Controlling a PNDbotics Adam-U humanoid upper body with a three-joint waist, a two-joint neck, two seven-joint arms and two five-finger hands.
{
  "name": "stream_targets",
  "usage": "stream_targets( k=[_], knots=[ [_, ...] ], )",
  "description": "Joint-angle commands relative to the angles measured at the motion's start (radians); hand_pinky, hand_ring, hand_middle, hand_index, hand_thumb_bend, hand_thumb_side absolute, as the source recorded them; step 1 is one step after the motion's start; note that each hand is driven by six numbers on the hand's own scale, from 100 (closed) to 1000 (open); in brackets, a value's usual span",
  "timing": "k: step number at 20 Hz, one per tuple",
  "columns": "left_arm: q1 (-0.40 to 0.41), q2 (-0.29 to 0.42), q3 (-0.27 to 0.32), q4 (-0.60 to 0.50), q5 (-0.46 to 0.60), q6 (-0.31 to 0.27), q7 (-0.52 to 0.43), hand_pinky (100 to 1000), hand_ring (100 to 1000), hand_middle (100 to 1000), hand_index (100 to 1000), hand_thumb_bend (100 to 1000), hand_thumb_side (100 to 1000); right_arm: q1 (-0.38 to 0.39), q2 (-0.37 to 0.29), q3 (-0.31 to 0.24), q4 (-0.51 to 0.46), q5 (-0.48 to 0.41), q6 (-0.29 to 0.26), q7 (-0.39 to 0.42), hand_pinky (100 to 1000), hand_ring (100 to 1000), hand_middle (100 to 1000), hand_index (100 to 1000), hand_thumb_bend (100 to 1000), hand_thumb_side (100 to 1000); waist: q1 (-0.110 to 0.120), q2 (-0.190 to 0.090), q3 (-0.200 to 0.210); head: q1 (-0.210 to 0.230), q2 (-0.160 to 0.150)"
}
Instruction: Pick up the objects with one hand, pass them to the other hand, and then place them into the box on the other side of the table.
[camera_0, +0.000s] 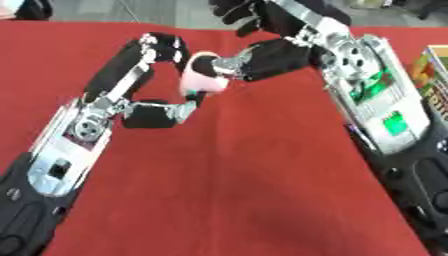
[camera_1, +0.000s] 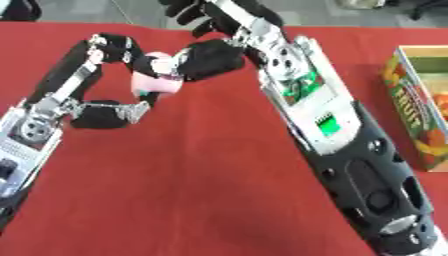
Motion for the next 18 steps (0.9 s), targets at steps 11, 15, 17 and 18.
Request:
stream_targets(
  k=[11,15,17,18],
  knots=[
    [0.006,0.012,-0.003,-0.052,-0.029,-0.018,0.020,688,537,499,445,213,100,-0.015,-0.014,-0.017,-0.018,-0.070,0.024,0.044,774,828,751,826,481,178,-0.009,-0.079,-0.001,-0.002,-0.027],
    [0.010,0.013,-0.005,-0.072,-0.039,-0.022,0.024,688,538,499,444,214,100,-0.011,-0.009,-0.001,-0.006,-0.044,0.004,0.083,776,830,754,829,472,176,-0.009,-0.078,0.000,-0.006,-0.024],
    [0.011,0.013,-0.005,-0.076,-0.047,-0.024,0.026,688,539,500,444,216,100,-0.010,-0.007,0.003,0.001,-0.031,-0.005,0.103,777,831,755,830,470,175,-0.010,-0.078,0.000,-0.007,-0.014],
    [0.011,0.013,-0.005,-0.078,-0.050,-0.025,0.028,688,539,500,443,215,100,-0.009,-0.007,0.005,0.004,-0.024,-0.009,0.111,778,832,756,832,469,175,-0.010,-0.078,0.000,-0.007,-0.005]
  ],
)
